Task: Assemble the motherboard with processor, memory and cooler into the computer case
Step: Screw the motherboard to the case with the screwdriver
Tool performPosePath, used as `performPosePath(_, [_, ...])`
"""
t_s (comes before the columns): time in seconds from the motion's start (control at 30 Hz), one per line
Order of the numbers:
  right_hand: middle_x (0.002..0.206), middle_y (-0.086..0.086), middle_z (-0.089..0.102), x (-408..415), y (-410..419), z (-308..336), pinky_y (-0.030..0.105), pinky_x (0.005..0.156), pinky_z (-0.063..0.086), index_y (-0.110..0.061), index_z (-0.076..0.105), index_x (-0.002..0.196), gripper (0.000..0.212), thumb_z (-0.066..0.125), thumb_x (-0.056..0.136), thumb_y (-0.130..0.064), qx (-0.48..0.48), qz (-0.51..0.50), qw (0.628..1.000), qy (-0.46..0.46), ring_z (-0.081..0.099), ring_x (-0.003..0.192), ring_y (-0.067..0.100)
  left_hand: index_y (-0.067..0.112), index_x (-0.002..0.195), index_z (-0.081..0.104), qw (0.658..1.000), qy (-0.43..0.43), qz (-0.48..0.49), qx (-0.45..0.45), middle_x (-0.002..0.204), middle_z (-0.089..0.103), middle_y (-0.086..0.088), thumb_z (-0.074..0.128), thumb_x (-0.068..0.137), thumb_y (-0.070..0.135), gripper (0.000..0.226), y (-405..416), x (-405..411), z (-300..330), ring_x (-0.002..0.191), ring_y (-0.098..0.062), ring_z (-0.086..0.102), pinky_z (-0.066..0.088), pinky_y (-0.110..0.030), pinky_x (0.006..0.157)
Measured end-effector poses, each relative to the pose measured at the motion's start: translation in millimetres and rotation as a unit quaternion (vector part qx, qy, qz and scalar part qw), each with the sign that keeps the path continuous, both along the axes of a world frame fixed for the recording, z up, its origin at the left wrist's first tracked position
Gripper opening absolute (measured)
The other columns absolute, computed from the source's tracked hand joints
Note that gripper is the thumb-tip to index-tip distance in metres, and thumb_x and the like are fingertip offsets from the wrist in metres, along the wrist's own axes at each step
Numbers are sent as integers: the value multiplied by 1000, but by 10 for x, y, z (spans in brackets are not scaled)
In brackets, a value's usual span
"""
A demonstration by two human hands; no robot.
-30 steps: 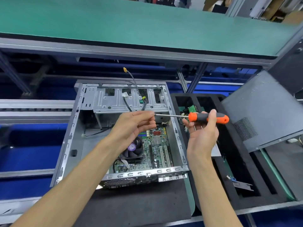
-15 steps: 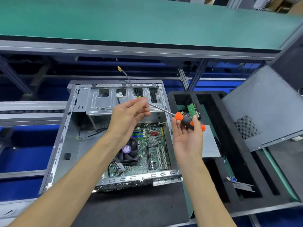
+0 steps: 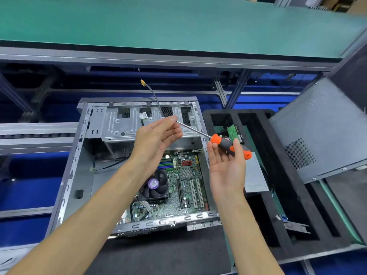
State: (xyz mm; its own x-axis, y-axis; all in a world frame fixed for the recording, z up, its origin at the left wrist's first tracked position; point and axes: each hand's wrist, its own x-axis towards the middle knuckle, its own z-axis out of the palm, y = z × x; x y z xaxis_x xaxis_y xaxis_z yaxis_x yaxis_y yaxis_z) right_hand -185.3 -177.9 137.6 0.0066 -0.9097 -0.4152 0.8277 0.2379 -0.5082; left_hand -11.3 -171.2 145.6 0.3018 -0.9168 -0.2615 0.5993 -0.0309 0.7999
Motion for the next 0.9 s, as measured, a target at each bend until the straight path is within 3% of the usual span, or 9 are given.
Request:
performPosePath(0.57, [89, 15, 72, 118, -16, 25, 34, 78, 60, -4, 59, 114, 30, 60, 101, -31, -21, -25, 999, 44, 70, 79, 22, 7, 86, 80, 999, 30, -13, 4, 91, 73, -14, 76, 86, 12, 6, -56, 53, 15, 85, -23, 71, 58, -26, 76])
performPosePath(0.73, [90, 16, 71, 150, -30, 19, 34, 77, 60, -3, 59, 114, 30, 60, 101, -31, -28, -29, 999, 37, 69, 77, 22, 6, 87, 80, 999, 33, -24, -9, 93, 73, -15, 79, 84, 15, 10, -74, 68, 5, 87, -24, 72, 58, -26, 76])
performPosePath(0.83, [87, 14, 71, 130, -43, 28, 35, 77, 61, -3, 60, 110, 29, 59, 102, -31, -37, -33, 998, 44, 68, 75, 21, 4, 95, 79, 998, 25, -52, -10, 97, 73, -17, 82, 79, 23, 25, -51, 101, -19, 90, -26, 72, 58, -28, 77])
performPosePath(0.9, [83, 11, 71, 79, -73, 55, 36, 76, 60, -4, 61, 104, 26, 58, 102, -30, -56, -44, 994, 80, 66, 71, 20, 3, 104, 75, 993, -38, -107, 16, 99, 74, -16, 79, 83, 24, 30, -4, 144, -70, 92, -27, 72, 58, -28, 78])
